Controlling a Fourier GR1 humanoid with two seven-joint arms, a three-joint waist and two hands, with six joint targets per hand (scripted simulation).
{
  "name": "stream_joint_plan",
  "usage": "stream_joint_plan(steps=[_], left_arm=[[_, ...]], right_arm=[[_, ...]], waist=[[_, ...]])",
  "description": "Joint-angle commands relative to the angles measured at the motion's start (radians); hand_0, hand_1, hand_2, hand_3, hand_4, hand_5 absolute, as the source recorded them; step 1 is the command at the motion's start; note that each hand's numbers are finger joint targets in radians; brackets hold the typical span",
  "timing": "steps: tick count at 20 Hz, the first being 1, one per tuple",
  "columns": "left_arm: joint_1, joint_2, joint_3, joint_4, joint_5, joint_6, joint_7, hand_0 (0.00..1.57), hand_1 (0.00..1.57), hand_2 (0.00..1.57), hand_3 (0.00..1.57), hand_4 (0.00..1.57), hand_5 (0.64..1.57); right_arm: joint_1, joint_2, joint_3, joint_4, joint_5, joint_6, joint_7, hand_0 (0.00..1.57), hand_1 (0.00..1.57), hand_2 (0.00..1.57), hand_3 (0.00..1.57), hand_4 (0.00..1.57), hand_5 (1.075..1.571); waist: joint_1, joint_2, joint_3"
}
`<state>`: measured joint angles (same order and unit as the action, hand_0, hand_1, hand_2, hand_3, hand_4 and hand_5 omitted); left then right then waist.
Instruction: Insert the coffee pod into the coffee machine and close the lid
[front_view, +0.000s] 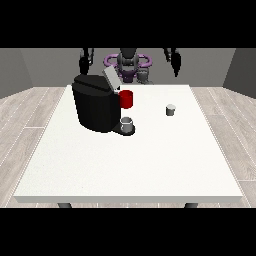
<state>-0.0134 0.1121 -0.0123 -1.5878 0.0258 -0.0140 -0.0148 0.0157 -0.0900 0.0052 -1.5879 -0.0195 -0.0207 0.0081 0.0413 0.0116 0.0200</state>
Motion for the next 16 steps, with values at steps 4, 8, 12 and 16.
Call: stream_joint_plan(steps=[4,8,12,16], left_arm=[[-0.004,0.131,-0.002,0.042,-0.076,-0.108,-0.112,0.00,0.00,0.00,0.00,0.00,1.571],[-0.043,0.227,0.002,0.058,-0.151,-0.138,-0.155,0.00,0.00,0.00,0.00,0.00,1.571],[-0.138,0.317,0.046,0.126,-0.185,-0.175,-0.103,0.00,0.00,0.00,0.00,0.00,1.571],[-0.222,0.394,0.105,0.275,-0.195,-0.227,-0.149,0.00,0.00,0.00,0.00,0.00,1.571]], right_arm=[[-0.019,-0.024,-0.027,0.041,-0.017,0.036,-0.024,0.00,0.00,0.00,0.00,0.00,1.571],[-0.012,-0.029,-0.034,0.024,0.110,-0.094,-0.043,0.00,0.00,0.00,0.00,0.00,1.571],[-0.097,-0.010,-0.022,0.014,0.147,-0.139,-0.006,0.00,0.00,0.00,0.00,0.00,1.571],[-0.117,0.007,0.021,-0.026,0.174,-0.137,-0.007,0.00,0.00,0.00,0.00,0.00,1.571]], waist=[[-0.031,0.012,-0.0200],[-0.088,0.019,-0.0205],[-0.103,0.071,-0.0202],[-0.165,0.121,-0.0206]])
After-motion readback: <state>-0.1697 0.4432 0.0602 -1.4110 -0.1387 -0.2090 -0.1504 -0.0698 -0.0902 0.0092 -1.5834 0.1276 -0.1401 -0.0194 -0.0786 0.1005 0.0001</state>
